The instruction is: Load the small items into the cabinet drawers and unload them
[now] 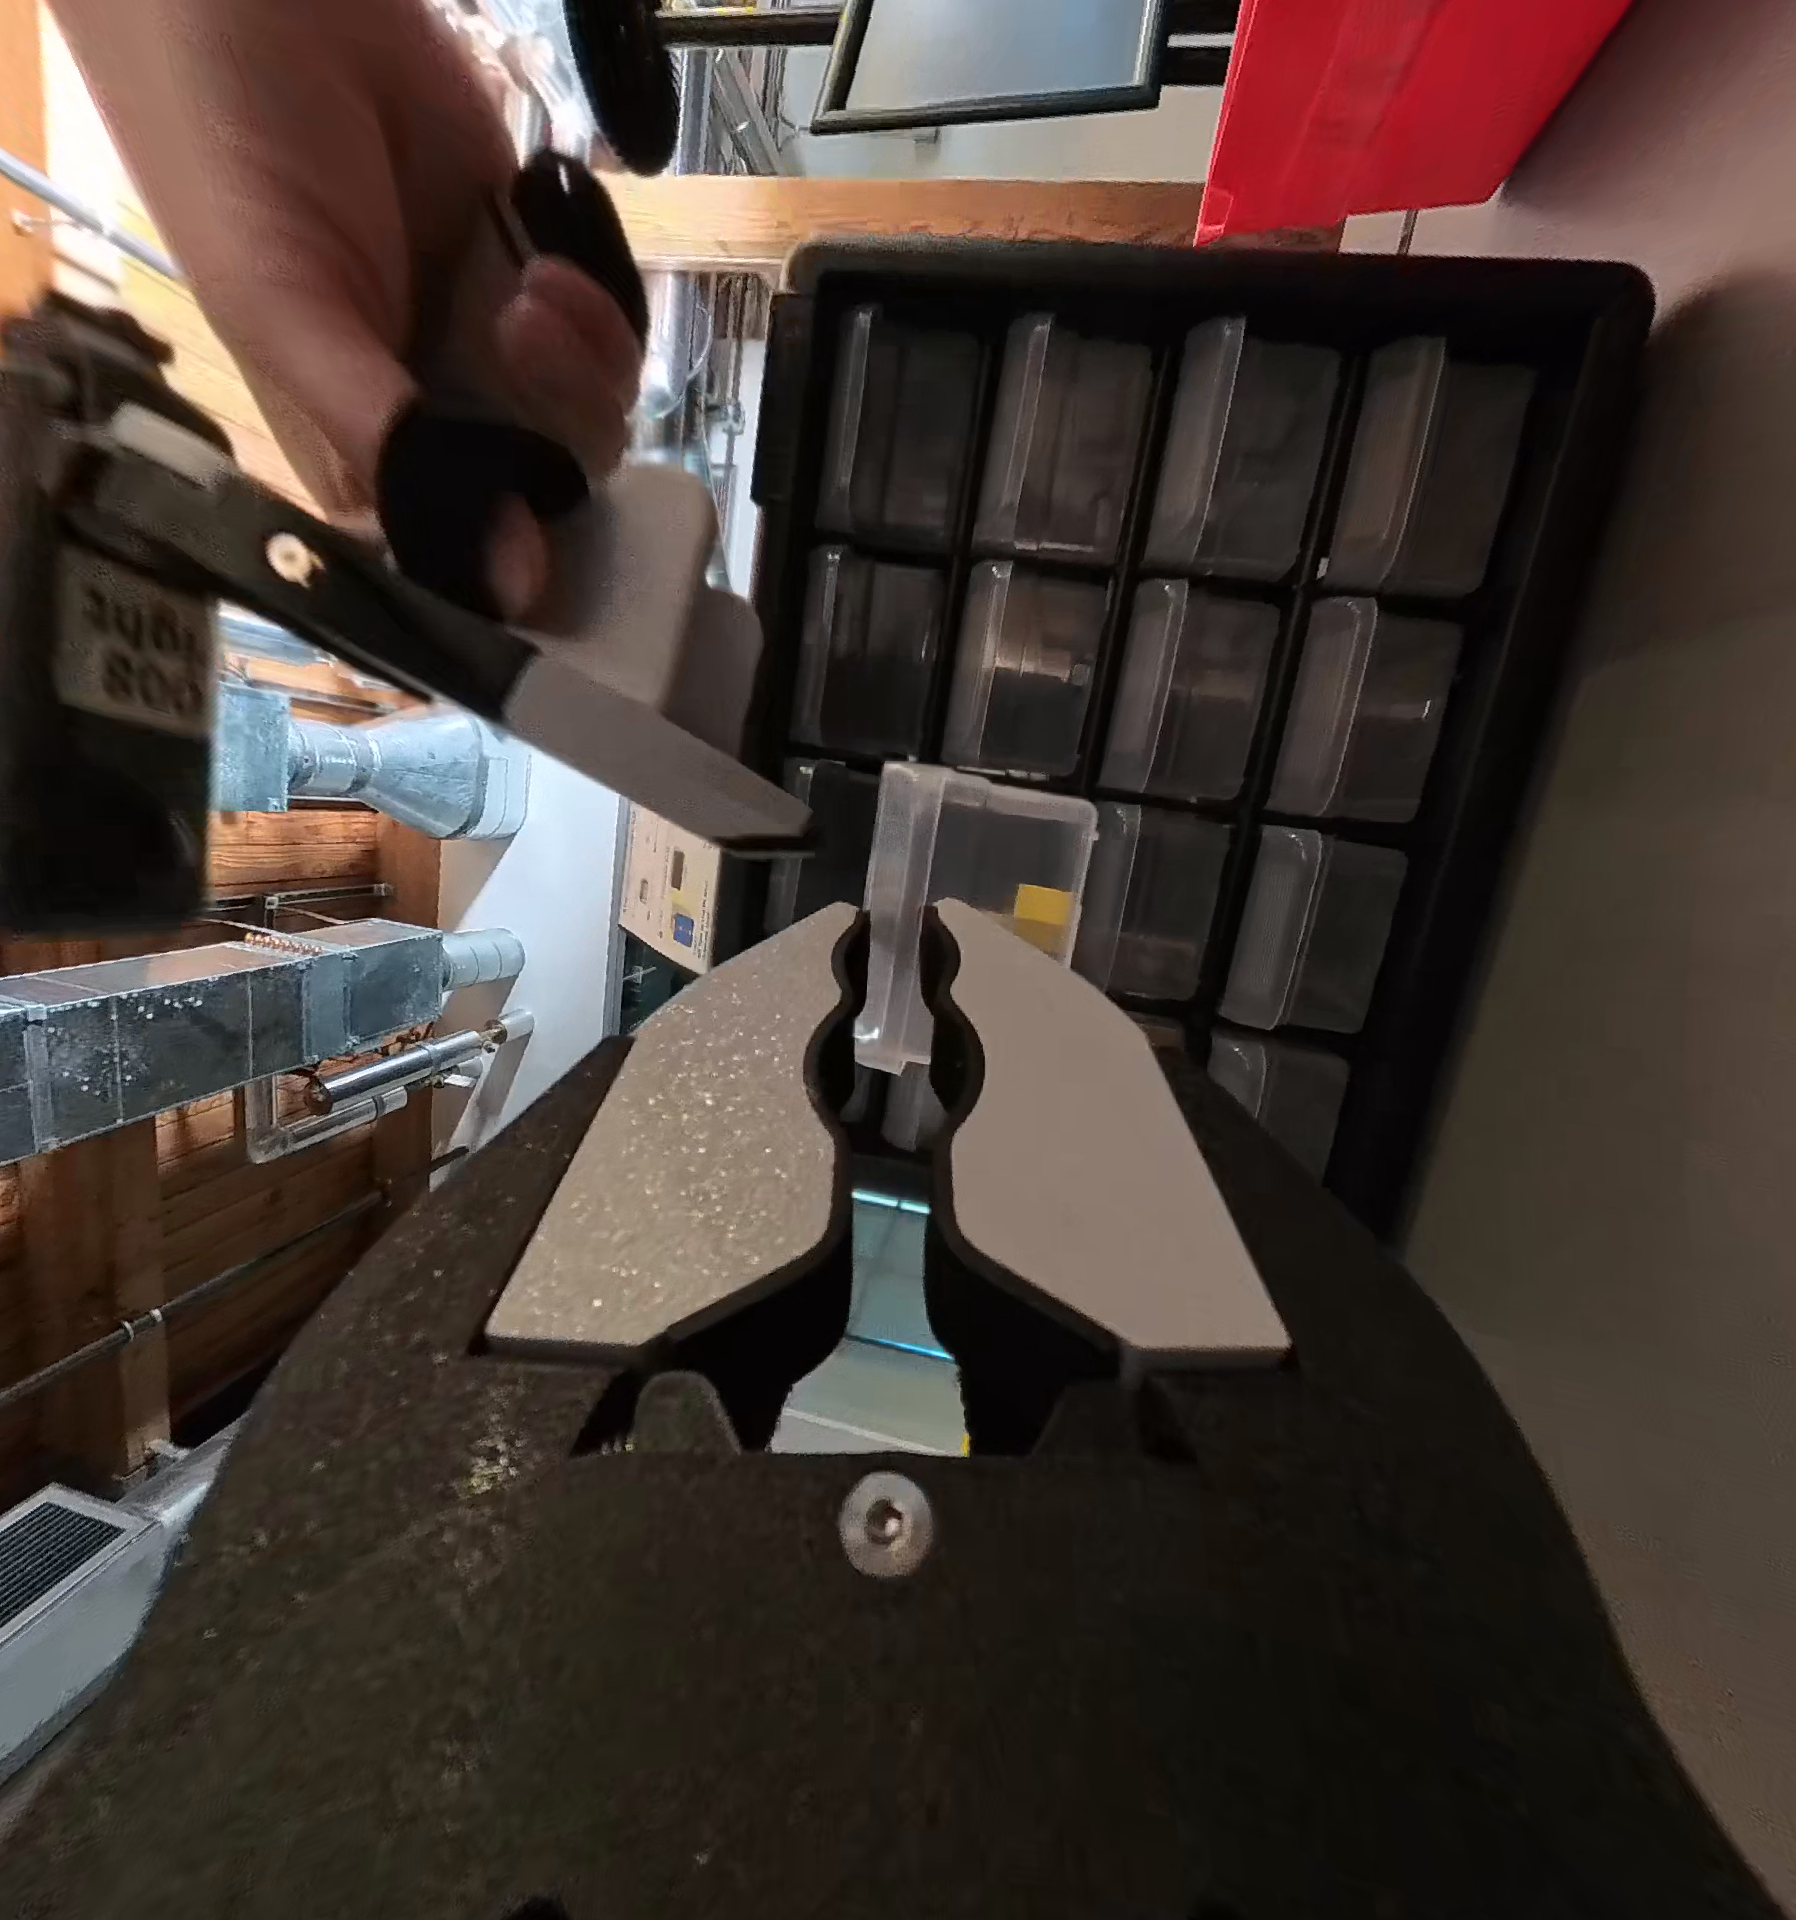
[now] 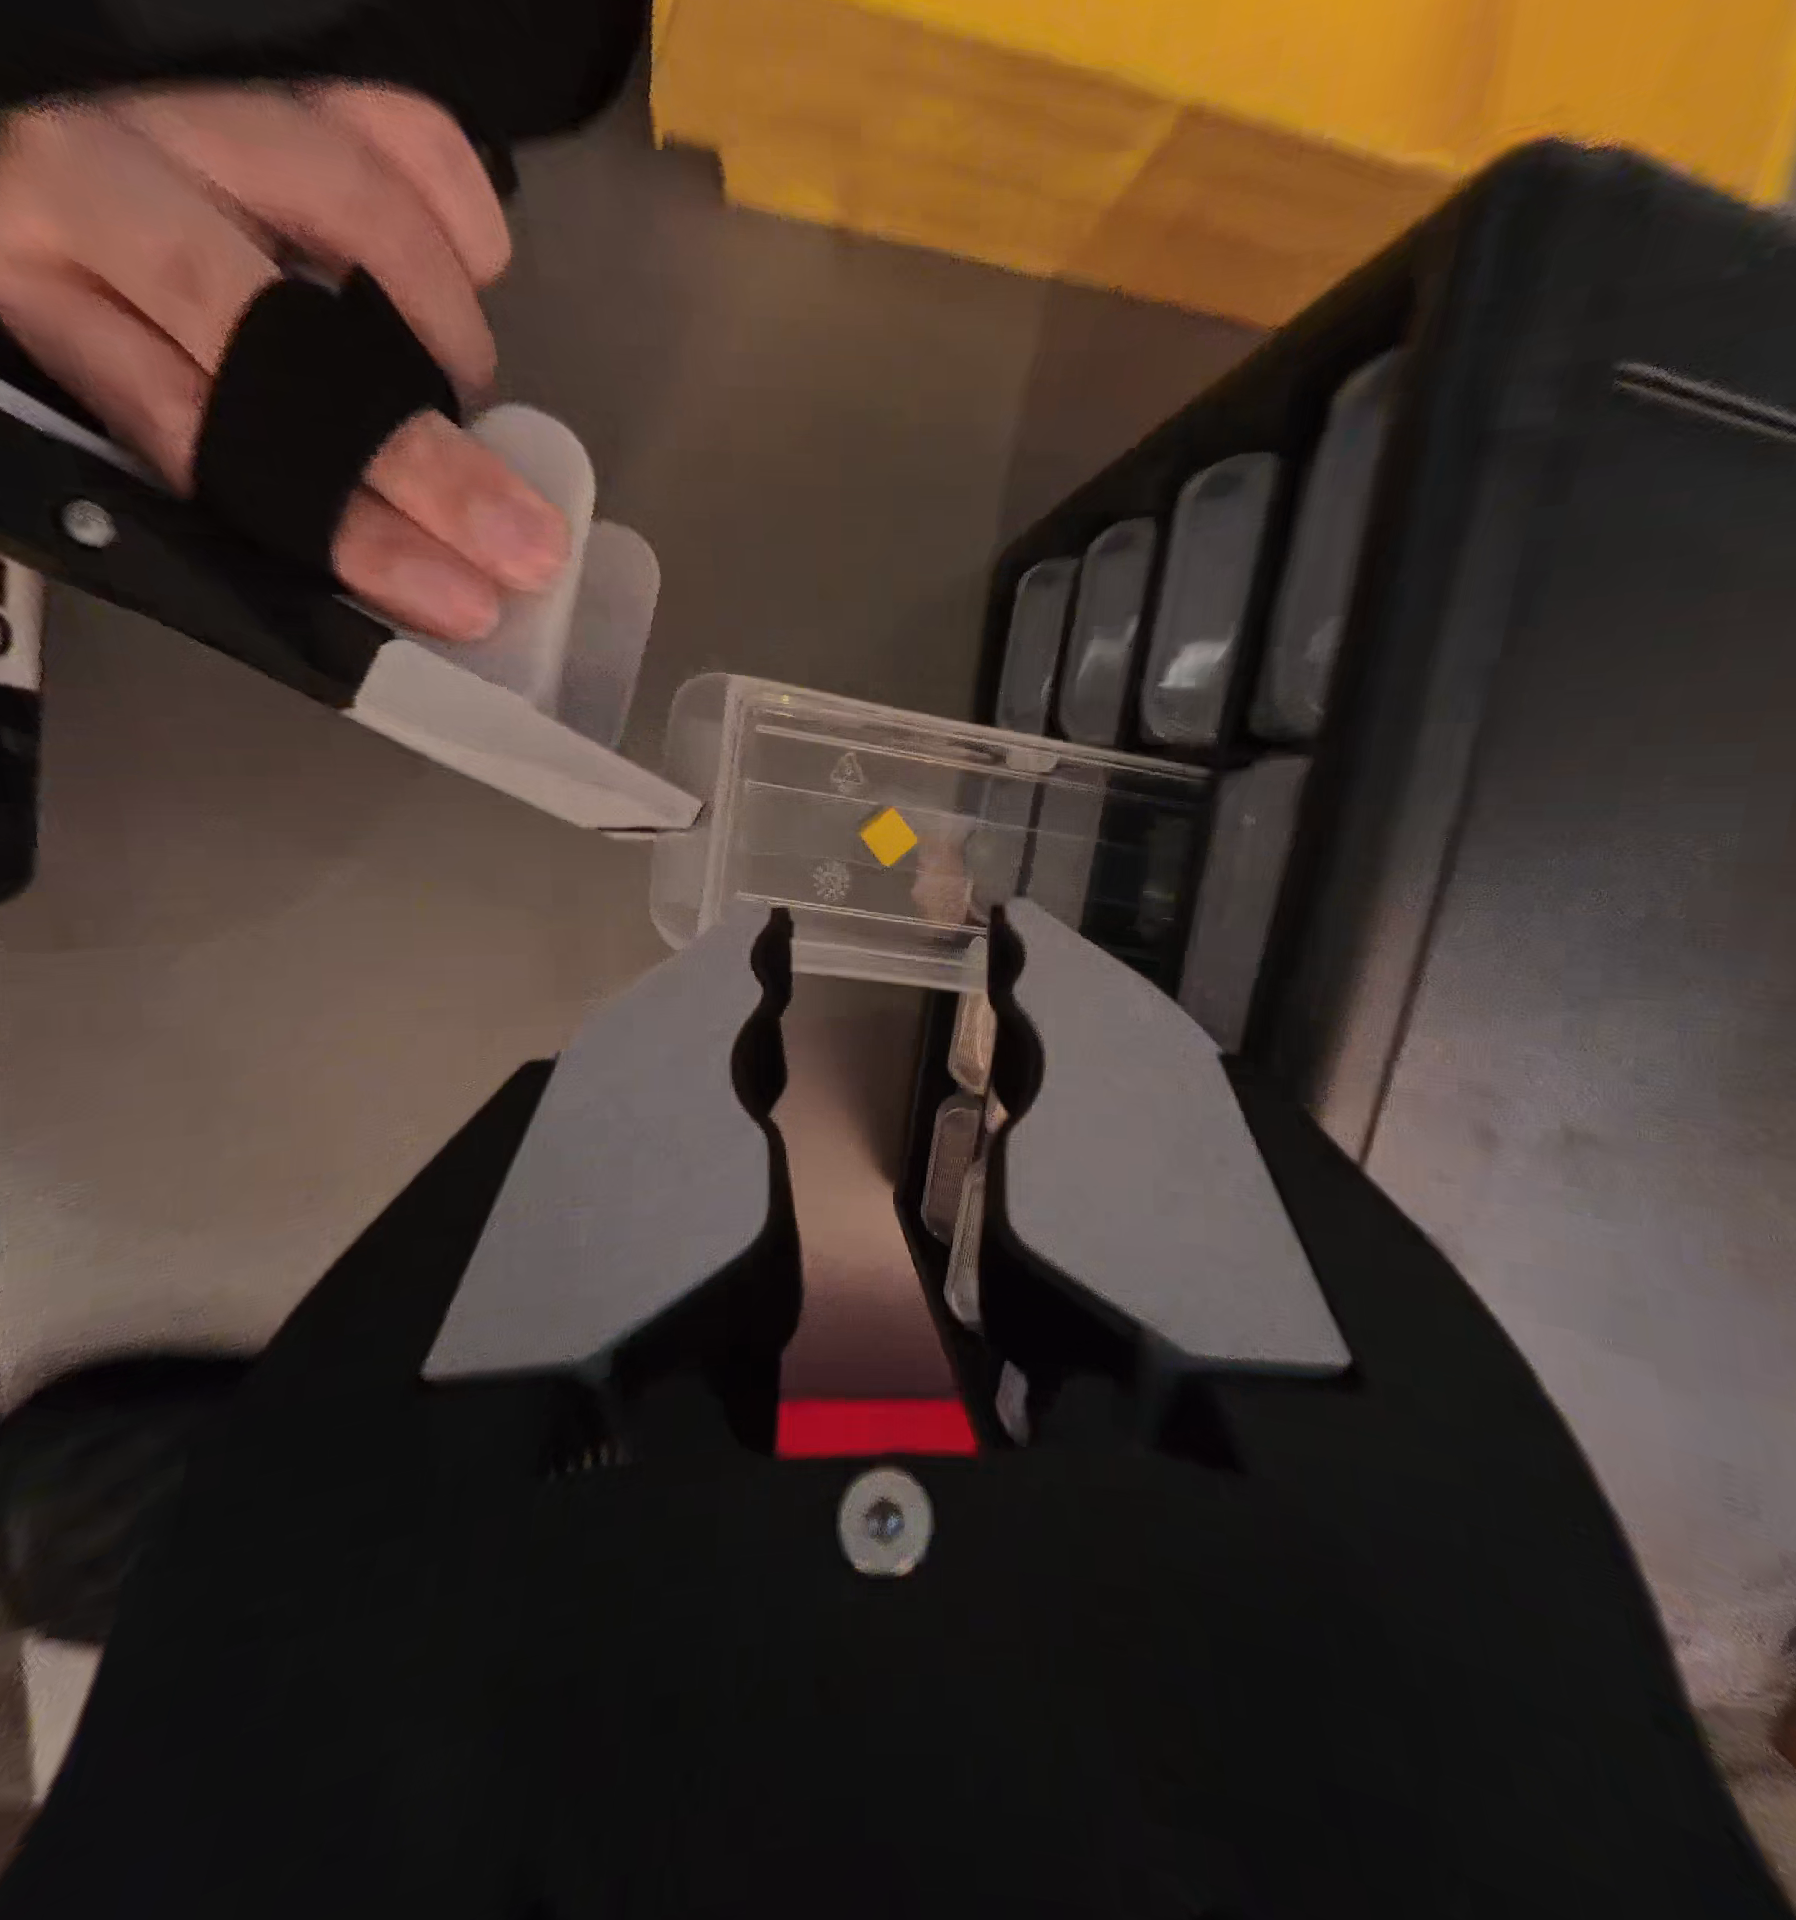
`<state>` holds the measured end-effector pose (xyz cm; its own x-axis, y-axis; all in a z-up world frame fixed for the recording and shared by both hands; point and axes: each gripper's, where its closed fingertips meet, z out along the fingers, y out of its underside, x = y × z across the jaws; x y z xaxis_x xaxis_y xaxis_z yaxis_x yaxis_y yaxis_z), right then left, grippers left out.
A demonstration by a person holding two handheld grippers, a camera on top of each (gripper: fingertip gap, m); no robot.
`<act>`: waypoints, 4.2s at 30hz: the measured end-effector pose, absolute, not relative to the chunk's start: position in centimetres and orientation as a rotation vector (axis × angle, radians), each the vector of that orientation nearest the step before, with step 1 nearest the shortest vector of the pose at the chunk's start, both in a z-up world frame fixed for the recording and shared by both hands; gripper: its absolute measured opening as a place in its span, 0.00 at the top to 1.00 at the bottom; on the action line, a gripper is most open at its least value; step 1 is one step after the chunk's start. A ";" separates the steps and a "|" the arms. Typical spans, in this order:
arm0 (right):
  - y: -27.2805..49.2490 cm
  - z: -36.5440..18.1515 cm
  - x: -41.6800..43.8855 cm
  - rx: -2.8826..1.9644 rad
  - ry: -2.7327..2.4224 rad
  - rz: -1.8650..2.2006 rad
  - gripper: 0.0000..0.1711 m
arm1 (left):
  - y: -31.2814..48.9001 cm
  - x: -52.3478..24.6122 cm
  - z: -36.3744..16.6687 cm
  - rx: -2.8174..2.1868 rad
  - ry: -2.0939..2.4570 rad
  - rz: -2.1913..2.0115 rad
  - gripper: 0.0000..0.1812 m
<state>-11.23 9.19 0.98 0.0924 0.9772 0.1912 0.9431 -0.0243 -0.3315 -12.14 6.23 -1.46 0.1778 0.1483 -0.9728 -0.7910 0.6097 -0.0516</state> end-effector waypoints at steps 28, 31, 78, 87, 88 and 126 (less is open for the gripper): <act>8.7 -4.7 -12.4 -2.110 -2.323 -0.018 0.94 | 5.3 -11.9 -1.6 -0.641 1.230 0.701 0.95; 9.0 -4.8 -12.2 -2.132 -2.303 -0.059 0.94 | 5.4 -11.9 -1.8 -0.641 1.237 0.706 0.95; 6.5 -4.0 19.3 -2.846 -0.871 -0.079 0.91 | 9.2 -11.1 -1.0 -0.766 1.221 0.682 0.95; 8.4 -14.6 25.5 -3.036 -0.547 -0.058 0.91 | 12.1 -11.0 -1.3 -0.794 1.221 0.751 0.95; 8.6 -15.1 25.7 -3.042 -0.509 -0.026 0.91 | 12.4 -10.9 -1.3 -0.797 1.218 0.748 0.95; 7.5 -1.1 24.0 -2.287 -0.364 0.071 0.78 | 11.7 -5.8 -1.6 -0.683 1.180 0.759 0.87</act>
